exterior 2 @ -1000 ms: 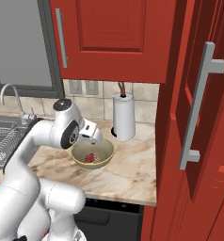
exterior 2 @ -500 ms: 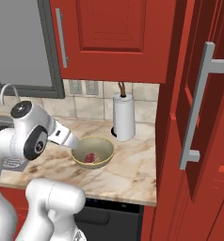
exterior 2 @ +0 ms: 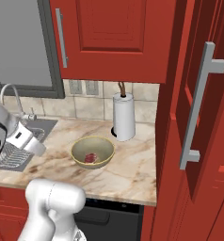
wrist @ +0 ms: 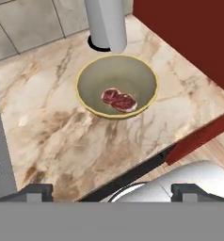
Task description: Retrieve the bowl from the cabinet, then place the raw meat into the bowl to avoid contamination.
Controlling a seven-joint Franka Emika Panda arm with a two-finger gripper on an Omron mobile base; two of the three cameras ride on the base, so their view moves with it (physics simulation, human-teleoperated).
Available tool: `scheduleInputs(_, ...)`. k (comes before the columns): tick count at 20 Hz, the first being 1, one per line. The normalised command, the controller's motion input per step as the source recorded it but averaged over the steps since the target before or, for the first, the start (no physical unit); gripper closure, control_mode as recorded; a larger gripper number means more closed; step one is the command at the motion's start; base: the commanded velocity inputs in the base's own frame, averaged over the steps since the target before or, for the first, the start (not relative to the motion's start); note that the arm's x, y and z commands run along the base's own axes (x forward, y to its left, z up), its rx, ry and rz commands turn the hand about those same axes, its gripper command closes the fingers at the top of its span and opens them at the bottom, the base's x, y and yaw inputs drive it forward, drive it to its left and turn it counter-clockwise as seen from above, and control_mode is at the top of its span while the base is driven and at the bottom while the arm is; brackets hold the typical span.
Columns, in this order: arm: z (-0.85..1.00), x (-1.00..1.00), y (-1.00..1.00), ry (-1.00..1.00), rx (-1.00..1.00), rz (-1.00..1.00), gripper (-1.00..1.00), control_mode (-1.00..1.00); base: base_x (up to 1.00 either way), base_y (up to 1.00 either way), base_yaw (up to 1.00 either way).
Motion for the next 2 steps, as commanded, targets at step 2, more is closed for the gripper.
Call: scheduleInputs(2,-0.25,-0.04,0.74,0.08,-0.04,-0.05,-1.00,-1.00,0.00,0.00,0.00)
